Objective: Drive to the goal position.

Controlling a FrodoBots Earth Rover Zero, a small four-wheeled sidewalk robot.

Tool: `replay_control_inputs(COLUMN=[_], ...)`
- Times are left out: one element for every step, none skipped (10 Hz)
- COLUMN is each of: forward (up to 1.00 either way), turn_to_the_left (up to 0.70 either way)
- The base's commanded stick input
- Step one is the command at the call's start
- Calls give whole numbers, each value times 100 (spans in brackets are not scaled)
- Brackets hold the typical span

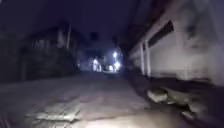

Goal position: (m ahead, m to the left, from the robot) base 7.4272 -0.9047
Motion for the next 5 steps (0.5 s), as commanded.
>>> replay_control_inputs(forward=[70,70,70,70,70], turn_to_the_left=[0,0,0,0,0])
